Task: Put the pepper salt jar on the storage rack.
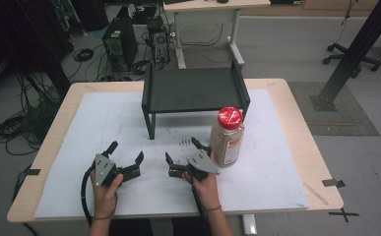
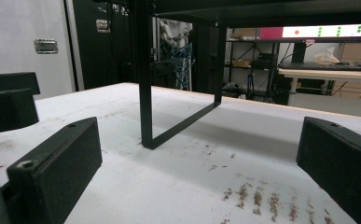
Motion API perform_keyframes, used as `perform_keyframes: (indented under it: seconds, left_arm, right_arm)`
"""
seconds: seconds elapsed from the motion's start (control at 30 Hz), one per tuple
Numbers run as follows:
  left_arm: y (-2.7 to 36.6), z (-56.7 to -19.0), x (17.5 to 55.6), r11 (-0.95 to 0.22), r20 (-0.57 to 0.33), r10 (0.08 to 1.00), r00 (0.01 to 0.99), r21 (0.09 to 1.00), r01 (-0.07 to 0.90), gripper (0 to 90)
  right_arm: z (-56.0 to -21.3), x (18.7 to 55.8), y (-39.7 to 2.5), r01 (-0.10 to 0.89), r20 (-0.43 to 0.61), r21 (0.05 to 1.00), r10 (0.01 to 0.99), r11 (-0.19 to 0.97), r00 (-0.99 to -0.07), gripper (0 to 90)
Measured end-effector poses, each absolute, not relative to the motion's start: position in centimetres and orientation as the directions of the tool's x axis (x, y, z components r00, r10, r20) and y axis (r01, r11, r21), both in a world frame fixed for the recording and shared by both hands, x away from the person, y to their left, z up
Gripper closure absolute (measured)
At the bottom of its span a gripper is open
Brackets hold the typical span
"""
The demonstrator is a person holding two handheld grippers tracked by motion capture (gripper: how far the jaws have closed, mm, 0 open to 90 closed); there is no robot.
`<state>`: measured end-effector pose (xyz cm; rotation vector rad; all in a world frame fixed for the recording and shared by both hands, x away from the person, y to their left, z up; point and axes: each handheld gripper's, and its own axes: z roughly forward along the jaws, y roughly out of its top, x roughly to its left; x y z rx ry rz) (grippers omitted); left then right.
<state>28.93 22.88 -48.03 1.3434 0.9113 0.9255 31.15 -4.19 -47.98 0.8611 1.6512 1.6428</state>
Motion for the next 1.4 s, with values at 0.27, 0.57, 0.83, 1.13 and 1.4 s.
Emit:
perform_keyframes:
  seconds: [0.27,0.57,0.83,1.13,1.4]
  left_arm:
    - [22.9,-48.0,28.9,0.015,-0.005,0.927,0.375,1.0,-0.023,0.2]
    - [22.9,-48.0,28.9,0.016,-0.006,0.927,0.375,1.0,-0.023,0.2]
    - [22.9,-48.1,28.9,0.02,-0.008,0.927,0.374,0.999,-0.03,0.2]
    - [22.9,-48.1,28.9,0.022,-0.009,0.927,0.374,0.999,-0.03,0.2]
    - [22.9,-48.1,28.8,0.026,-0.011,0.927,0.374,0.999,-0.033,0.2]
  right_arm:
    - [-48.0,30.5,-4.5,0.008,0.002,1.0,0.817,0.003,-0.577,0.0]
    - [-48.0,29.7,-4.9,0.008,-0.001,1.0,0.813,0.007,-0.582,0.0]
    - [-48.0,28.9,-5.4,0.009,0.0,1.0,0.811,0.007,-0.586,0.0]
    - [-48.0,28.2,-5.8,0.012,0.002,1.0,0.808,0.007,-0.589,0.0]
    - [-48.0,27.5,-6.1,0.011,0.002,1.0,0.806,0.005,-0.592,0.0]
